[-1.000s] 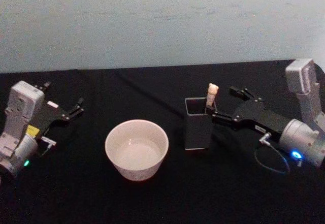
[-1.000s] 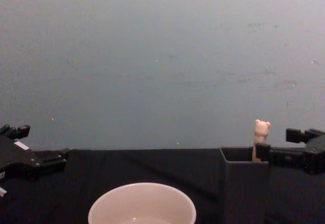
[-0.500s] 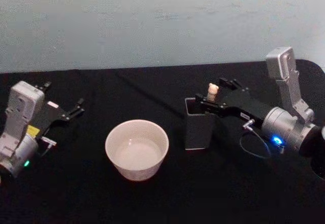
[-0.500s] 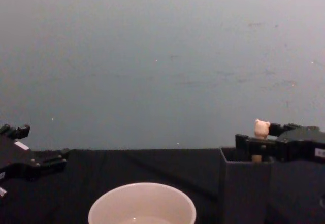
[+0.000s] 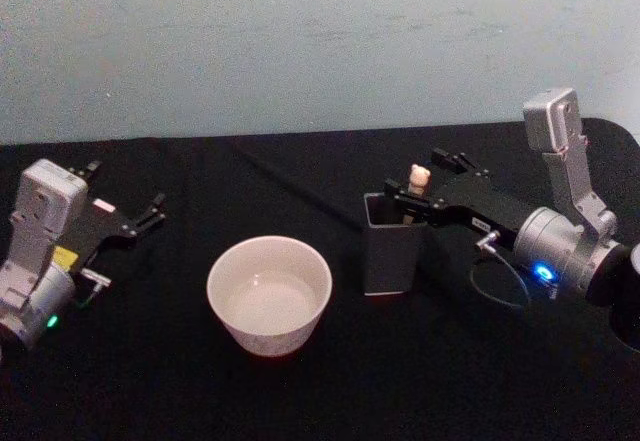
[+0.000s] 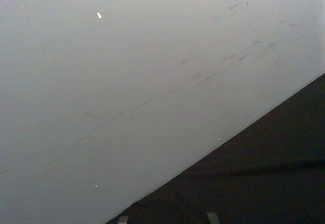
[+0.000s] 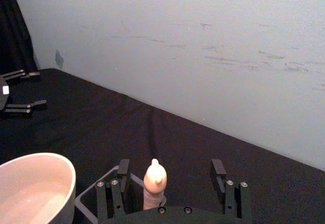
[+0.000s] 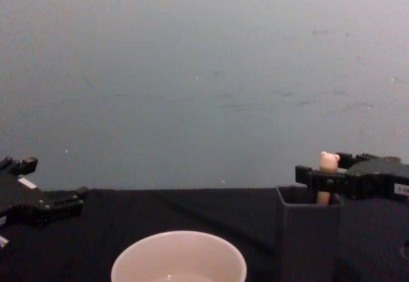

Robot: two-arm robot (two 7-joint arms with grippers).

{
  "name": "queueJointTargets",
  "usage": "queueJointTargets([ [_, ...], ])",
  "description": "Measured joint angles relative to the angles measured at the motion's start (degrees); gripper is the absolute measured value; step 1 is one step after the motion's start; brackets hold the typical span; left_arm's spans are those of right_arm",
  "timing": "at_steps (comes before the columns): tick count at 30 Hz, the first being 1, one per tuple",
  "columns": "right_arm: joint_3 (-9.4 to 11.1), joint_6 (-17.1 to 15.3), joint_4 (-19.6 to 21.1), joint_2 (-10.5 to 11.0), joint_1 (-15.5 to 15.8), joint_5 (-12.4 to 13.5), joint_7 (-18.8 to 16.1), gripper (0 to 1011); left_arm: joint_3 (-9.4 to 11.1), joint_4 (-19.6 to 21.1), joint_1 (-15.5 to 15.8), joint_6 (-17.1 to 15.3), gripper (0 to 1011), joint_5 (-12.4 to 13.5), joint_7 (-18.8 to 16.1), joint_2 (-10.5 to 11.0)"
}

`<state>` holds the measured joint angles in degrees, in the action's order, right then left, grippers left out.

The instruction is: Pick up the stirring spoon with one hand, stir inside the cup, then place it back in its original position.

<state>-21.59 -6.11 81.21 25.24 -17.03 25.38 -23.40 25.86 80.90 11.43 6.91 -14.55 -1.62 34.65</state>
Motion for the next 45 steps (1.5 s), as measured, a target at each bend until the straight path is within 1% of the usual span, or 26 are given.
queueJointTargets([
  [16,-0.04,0.02,0.1,0.1,0.08,0.05,-0.03,992,0.0,0.0,0.0,0.0,1001,0.0,0.0,0.0],
  [21,-0.05,0.04,0.12,0.13,0.1,0.07,-0.03,869,0.0,0.0,0.0,0.0,1001,0.0,0.0,0.0],
  [22,-0.05,0.04,0.12,0.13,0.09,0.07,-0.03,860,0.0,0.0,0.0,0.0,1001,0.0,0.0,0.0],
  [23,-0.05,0.04,0.12,0.14,0.09,0.08,-0.03,821,0.0,0.0,0.0,0.0,1001,0.0,0.0,0.0],
  [24,-0.05,0.05,0.12,0.14,0.1,0.08,-0.03,810,0.0,0.0,0.0,0.0,1001,0.0,0.0,0.0],
  [26,-0.05,0.06,0.12,0.15,0.1,0.09,-0.03,733,0.0,0.0,0.0,0.0,1001,0.0,0.0,0.0],
  [28,-0.05,0.07,0.12,0.15,0.1,0.1,-0.03,691,0.0,0.0,0.0,0.0,1001,0.0,0.0,0.0],
  [32,-0.05,0.08,0.12,0.15,0.09,0.11,-0.03,533,0.0,0.0,0.0,0.0,1001,0.0,0.0,0.0],
  [35,-0.05,0.08,0.12,0.15,0.09,0.13,-0.03,476,0.0,0.0,0.0,0.0,1001,0.0,0.0,0.0],
  [36,-0.05,0.08,0.12,0.15,0.1,0.13,-0.03,417,0.0,0.0,0.0,0.0,1001,0.0,0.0,0.0],
  [39,-0.05,0.08,0.12,0.15,0.1,0.13,-0.03,308,0.0,0.0,0.0,0.0,1001,0.0,0.0,0.0],
  [43,-0.05,0.08,0.12,0.15,0.09,0.14,-0.07,217,0.0,0.0,0.0,0.0,1001,0.0,0.0,0.0],
  [45,-0.05,0.08,0.12,0.15,0.09,0.15,-0.07,214,0.0,0.0,0.0,0.0,1001,0.0,0.0,0.0],
])
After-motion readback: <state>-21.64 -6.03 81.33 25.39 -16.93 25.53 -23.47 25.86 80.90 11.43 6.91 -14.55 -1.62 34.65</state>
